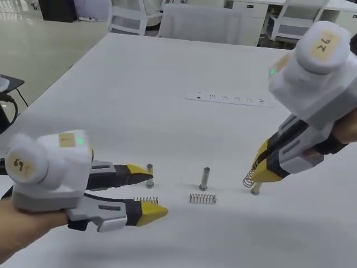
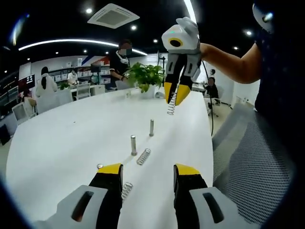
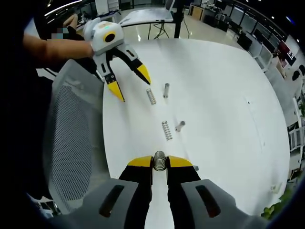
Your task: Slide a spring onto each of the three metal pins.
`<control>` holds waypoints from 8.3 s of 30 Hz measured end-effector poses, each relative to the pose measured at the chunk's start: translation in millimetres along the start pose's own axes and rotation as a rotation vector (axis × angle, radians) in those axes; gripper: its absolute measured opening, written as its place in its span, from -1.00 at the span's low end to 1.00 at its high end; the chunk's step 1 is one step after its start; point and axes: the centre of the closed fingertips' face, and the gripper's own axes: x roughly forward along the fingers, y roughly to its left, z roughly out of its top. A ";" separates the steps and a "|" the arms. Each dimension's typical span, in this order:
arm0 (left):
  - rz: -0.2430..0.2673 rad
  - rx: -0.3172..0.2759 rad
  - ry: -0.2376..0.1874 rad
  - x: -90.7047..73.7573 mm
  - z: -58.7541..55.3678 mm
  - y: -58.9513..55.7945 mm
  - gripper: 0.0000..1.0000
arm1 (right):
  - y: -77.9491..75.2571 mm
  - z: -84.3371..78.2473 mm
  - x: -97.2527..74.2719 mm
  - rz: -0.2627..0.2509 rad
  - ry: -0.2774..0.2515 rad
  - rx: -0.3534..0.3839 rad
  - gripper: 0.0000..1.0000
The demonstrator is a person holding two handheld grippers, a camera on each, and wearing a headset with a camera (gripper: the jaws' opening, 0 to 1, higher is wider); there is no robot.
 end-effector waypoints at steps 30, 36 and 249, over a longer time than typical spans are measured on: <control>0.094 -0.018 -0.006 -11.6 -14.3 22.7 0.24 | -54.8 -25.2 -6.8 -0.087 0.072 0.056 -0.84; 0.088 -0.015 0.000 -10.9 -15.4 21.3 0.29 | -64.5 -36.0 1.2 -0.088 0.112 0.064 -0.84; -0.086 0.094 0.001 23.8 25.8 -15.8 -0.20 | 18.1 30.9 67.6 0.096 0.085 -0.246 -0.84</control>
